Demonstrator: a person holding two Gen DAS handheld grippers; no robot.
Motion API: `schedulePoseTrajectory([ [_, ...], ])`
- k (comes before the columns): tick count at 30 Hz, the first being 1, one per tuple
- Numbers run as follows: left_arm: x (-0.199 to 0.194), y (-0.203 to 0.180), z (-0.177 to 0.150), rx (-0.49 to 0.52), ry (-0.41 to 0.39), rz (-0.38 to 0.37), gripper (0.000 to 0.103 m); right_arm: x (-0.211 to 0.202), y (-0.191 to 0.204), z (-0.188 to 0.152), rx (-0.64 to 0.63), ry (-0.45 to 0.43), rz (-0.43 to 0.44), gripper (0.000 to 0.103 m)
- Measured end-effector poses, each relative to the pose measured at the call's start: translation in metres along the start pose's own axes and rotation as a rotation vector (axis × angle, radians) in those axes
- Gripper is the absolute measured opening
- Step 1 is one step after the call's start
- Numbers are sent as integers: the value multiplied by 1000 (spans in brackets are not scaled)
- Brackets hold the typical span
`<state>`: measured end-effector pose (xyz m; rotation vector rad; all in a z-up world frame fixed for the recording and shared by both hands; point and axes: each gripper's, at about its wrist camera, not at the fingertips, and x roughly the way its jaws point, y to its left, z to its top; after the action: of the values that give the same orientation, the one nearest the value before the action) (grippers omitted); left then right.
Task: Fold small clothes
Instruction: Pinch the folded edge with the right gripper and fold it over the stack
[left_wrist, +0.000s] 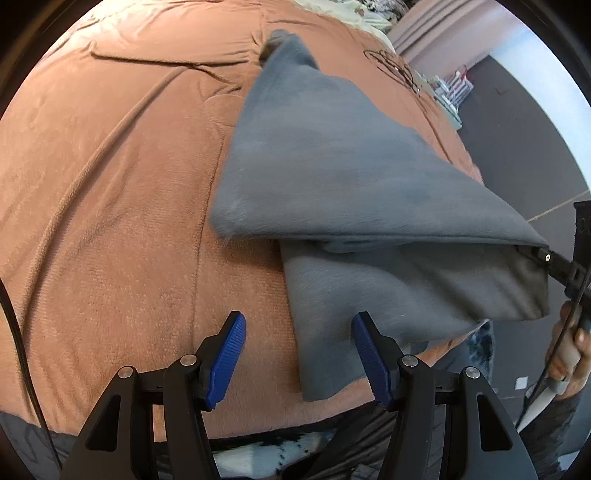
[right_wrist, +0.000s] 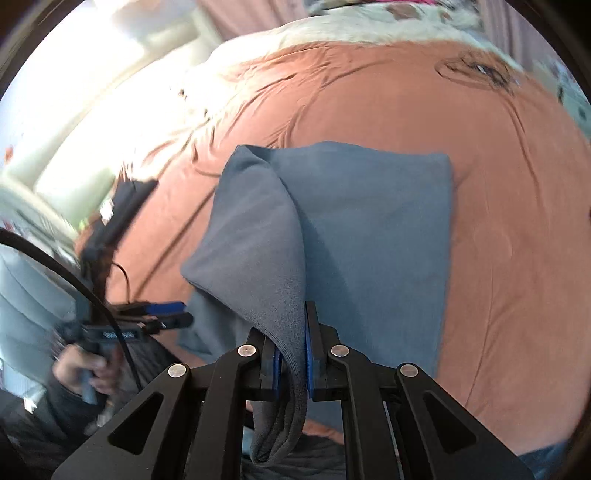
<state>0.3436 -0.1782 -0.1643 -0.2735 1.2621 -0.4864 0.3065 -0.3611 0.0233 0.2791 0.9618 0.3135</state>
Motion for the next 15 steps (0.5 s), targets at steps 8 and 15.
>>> schedulePoseTrajectory([
  [8,15,-18,1,108,33,126,62,16,-104,-48,229,13,34,6],
  [15,15,-21,4,113,40,132,59,18,-113,-57,222,6,54,8],
])
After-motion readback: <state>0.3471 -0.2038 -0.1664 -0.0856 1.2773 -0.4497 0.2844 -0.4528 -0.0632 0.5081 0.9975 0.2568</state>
